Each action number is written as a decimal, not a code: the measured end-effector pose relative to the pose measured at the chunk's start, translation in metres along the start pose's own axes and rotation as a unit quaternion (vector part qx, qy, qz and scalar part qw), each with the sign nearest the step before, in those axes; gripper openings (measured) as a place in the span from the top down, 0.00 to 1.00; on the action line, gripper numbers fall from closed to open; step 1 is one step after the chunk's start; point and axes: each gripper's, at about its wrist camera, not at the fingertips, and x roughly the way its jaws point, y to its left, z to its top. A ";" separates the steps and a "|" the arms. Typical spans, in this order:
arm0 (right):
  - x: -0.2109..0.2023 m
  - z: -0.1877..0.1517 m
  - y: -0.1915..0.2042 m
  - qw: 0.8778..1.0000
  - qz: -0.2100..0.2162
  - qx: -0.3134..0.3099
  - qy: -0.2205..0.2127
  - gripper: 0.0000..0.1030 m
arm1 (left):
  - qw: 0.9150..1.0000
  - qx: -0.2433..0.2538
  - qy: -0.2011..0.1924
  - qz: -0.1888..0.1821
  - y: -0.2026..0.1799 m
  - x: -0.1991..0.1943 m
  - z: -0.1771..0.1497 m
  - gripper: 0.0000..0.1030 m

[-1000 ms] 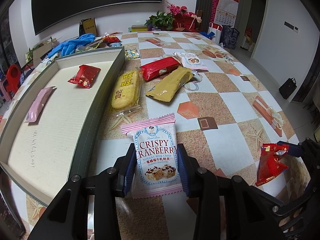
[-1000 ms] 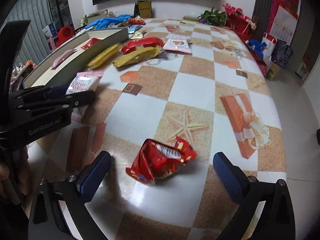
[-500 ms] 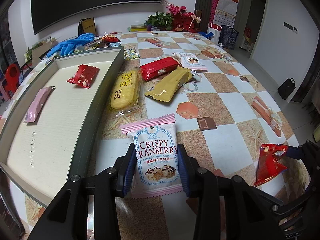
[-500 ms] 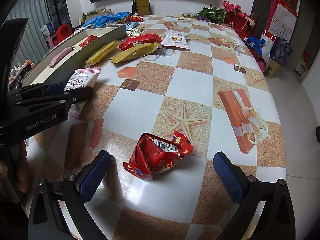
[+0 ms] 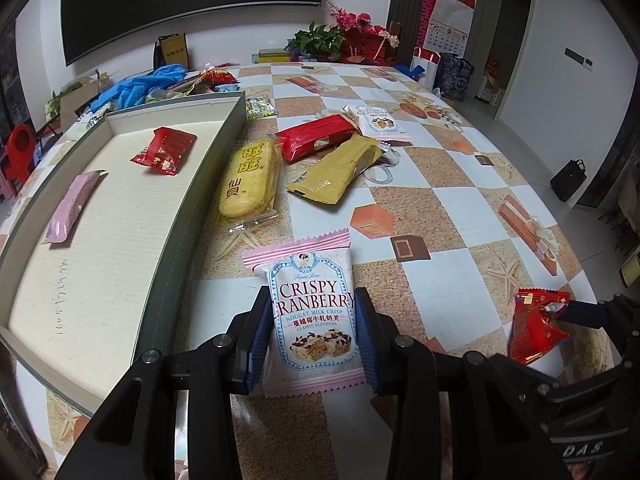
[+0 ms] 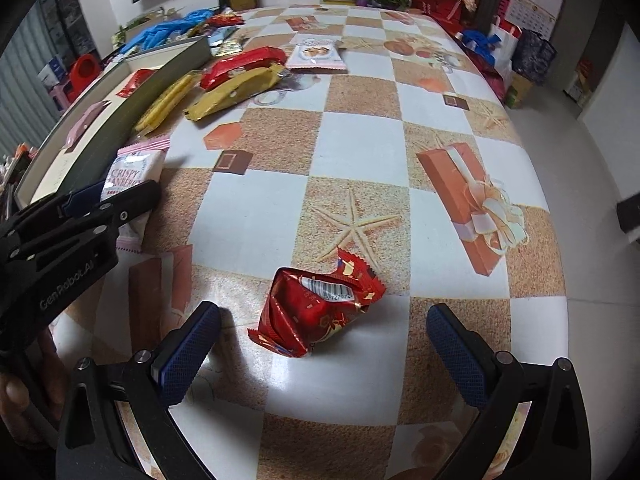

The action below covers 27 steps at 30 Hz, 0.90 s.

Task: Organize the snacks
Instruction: 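Carry the Crispy Cranberry pouch and red snack toward the tray with both tools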

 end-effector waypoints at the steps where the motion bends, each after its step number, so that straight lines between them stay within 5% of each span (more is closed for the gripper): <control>1: 0.000 0.001 -0.001 1.000 -0.003 0.010 0.004 0.00 | 1.000 0.001 0.000 0.001 0.000 0.000 0.000 0.60; 9: 0.008 0.017 -0.007 0.995 -0.029 0.071 0.068 0.00 | 1.000 0.002 0.000 0.001 -0.002 -0.001 -0.001 0.60; 13: 0.006 0.015 -0.007 0.996 -0.029 0.068 0.053 0.00 | 1.000 0.005 0.001 -0.004 -0.005 -0.002 -0.003 0.60; 14: 0.003 0.012 -0.005 0.997 -0.030 0.063 0.039 0.03 | 1.000 0.007 0.002 -0.003 -0.008 -0.001 -0.003 0.60; 16: -0.006 0.007 0.000 0.999 -0.027 0.043 0.011 0.26 | 1.000 0.016 0.004 -0.002 -0.013 -0.001 -0.003 0.60; 18: -0.012 0.005 0.005 0.999 -0.022 0.028 0.004 0.66 | 1.000 0.022 0.006 0.001 -0.016 0.000 -0.003 0.59; 27: -0.022 -0.005 -0.003 0.998 0.040 0.052 -0.009 0.67 | 0.999 0.029 0.029 0.008 -0.018 -0.007 -0.006 0.60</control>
